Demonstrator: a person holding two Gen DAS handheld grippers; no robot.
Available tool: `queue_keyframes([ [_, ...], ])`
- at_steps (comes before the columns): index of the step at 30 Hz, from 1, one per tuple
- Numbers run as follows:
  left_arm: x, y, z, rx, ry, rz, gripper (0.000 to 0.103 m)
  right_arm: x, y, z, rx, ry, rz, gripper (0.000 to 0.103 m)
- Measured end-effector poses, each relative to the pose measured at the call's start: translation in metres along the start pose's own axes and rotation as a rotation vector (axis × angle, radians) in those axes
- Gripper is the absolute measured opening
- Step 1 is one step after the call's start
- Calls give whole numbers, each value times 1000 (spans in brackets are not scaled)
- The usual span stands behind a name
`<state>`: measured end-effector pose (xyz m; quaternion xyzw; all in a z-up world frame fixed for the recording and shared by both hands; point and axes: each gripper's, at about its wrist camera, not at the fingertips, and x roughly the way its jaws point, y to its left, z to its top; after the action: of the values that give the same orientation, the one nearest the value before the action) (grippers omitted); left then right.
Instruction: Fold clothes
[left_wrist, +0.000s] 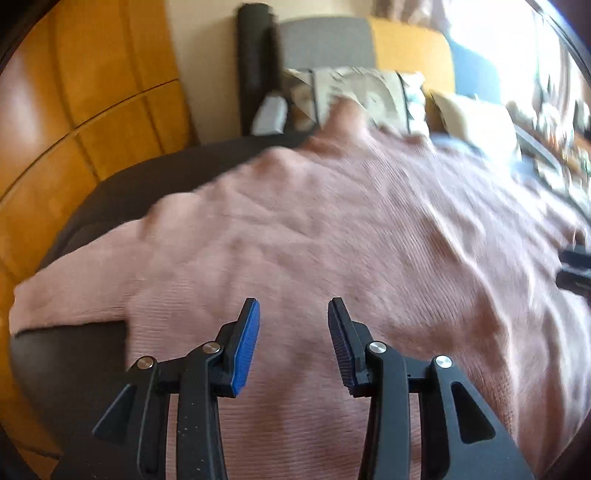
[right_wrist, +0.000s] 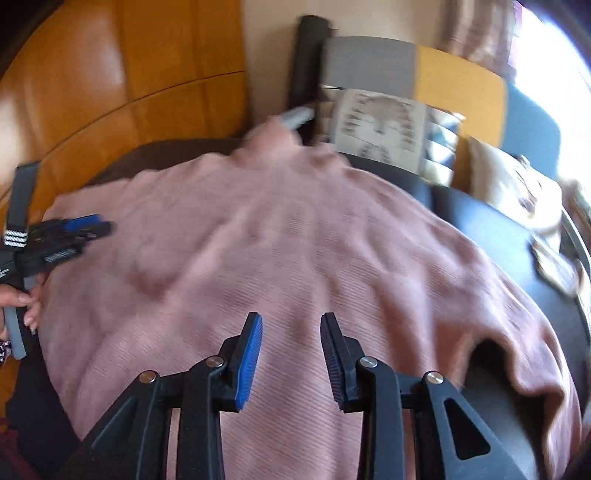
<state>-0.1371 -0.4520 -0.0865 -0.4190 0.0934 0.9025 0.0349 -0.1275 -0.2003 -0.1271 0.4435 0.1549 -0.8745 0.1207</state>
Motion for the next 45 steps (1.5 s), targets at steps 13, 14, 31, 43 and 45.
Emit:
queue_keyframes([
  [13, 12, 19, -21, -110, 5, -2, 87, 2, -9, -11, 49, -116, 70, 38],
  [14, 10, 16, -20, -96, 5, 11, 87, 2, -7, -11, 39, -115, 60, 38],
  [31, 62, 59, 16, -219, 77, 47, 103, 55, -131, 63, 190, 11, -46, 43],
  [43, 63, 49, 16, -205, 59, 85, 103, 23, -90, 118, 146, -162, 103, 53],
  [45, 64, 50, 16, -205, 54, 88, 103, 42, -65, 147, 82, -124, 105, 53],
])
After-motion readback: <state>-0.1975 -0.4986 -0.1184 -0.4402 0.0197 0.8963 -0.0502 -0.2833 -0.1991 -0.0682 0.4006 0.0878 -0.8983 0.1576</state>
